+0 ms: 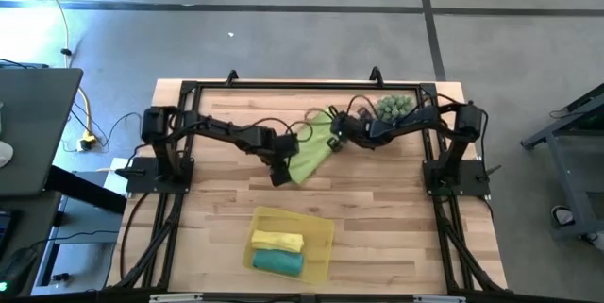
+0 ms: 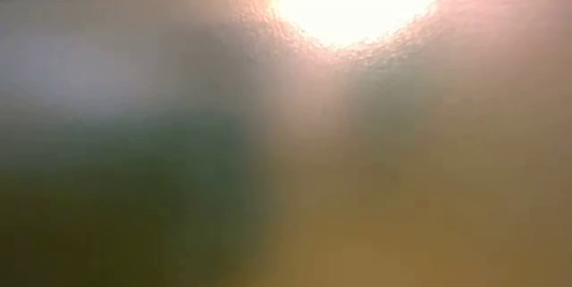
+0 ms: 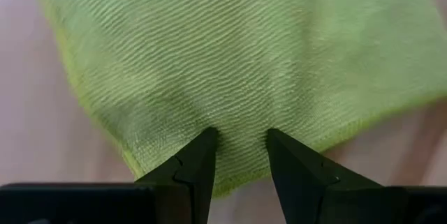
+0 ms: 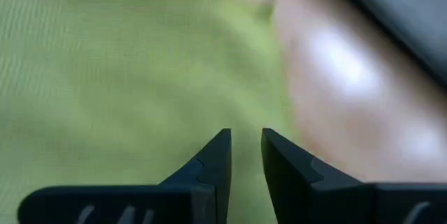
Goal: Roll microfiber towels into tight, uniform cylinder then place into a basket
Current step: Roll the green towel
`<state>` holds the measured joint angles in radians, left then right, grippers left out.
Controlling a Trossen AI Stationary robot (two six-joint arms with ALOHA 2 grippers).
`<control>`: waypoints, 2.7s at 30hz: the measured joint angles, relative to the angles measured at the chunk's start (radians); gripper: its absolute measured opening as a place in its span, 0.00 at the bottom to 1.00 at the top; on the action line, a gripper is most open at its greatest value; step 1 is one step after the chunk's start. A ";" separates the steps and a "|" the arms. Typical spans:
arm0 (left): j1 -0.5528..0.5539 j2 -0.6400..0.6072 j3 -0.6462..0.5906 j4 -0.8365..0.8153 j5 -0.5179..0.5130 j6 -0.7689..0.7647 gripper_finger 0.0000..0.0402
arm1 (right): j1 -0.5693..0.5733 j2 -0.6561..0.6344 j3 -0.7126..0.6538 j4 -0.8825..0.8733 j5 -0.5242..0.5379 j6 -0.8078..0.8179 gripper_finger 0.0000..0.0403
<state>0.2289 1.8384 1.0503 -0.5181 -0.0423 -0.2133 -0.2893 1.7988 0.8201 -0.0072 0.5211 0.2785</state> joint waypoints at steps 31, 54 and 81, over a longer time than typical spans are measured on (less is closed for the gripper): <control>0.010 0.027 0.040 0.257 0.006 0.413 0.30 | 0.099 -0.047 0.002 -0.083 -0.051 0.249 0.18; -0.141 0.093 0.039 0.397 0.016 0.249 0.30 | -0.089 -0.007 0.004 0.114 -0.132 -0.190 0.18; -0.060 -0.087 0.014 0.132 0.013 0.419 0.30 | 0.309 -0.396 -0.008 -0.675 -0.279 -0.306 0.18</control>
<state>0.1684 1.7510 1.0641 -0.3860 -0.0296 0.2060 0.0196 1.4028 0.8119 -0.6817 0.2418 -0.0277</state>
